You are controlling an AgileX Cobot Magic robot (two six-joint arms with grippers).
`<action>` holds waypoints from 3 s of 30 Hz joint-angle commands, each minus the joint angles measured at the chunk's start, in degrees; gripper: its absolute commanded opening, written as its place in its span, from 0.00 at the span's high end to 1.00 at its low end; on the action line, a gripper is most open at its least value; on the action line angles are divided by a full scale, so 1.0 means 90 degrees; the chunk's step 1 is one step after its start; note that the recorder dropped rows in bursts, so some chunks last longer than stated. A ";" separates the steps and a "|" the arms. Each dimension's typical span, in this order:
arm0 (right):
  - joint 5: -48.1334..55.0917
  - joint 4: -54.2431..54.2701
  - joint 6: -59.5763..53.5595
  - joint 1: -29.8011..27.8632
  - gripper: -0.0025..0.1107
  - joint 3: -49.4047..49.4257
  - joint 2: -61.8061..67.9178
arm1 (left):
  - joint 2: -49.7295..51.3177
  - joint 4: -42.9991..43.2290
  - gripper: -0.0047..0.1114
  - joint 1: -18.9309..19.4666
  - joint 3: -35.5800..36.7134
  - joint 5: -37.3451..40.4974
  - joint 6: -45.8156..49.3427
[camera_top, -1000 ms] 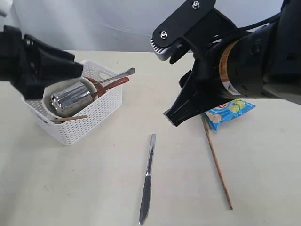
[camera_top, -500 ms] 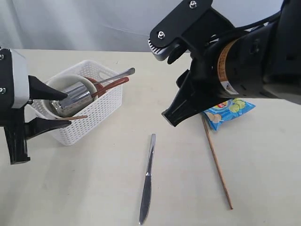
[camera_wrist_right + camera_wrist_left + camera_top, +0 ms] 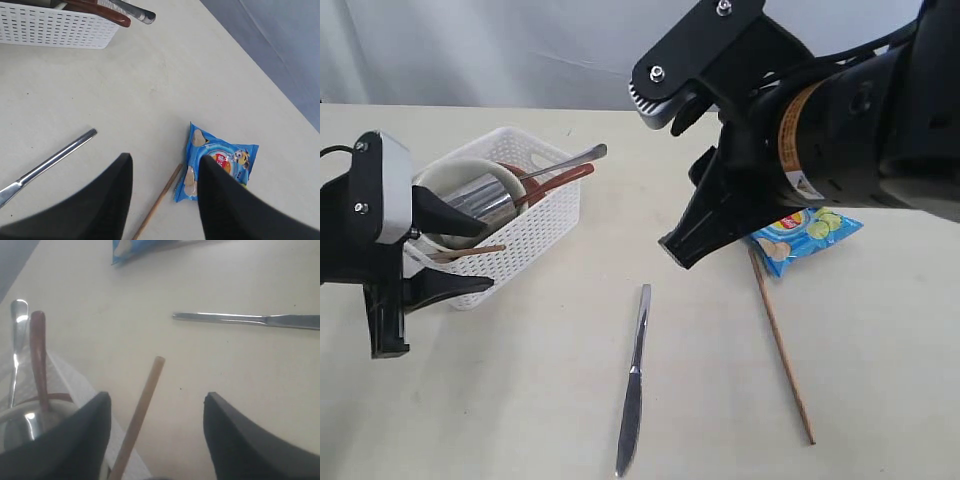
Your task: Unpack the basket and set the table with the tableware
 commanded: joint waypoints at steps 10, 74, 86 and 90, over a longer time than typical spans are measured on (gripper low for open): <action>-0.0078 -0.0011 -0.0084 -0.0043 0.62 -0.0007 -0.0045 | 0.0753 -0.0355 0.68 0.0013 -0.0403 -0.0431 0.0040; -0.3132 0.2024 -0.0067 -0.0043 0.46 -0.0007 -0.0019 | -0.0429 -0.2158 0.96 0.0013 -0.1383 -0.1500 -0.6635; -0.4766 0.2941 0.0121 -0.0043 0.46 -0.0007 0.1279 | -0.0202 -0.2522 0.96 0.0013 -0.1383 -0.2540 -0.6103; -0.4865 0.2970 0.0222 -0.0043 0.46 -0.0007 0.1322 | -0.0202 -0.2569 0.96 0.0013 -0.1383 -0.2540 -0.6104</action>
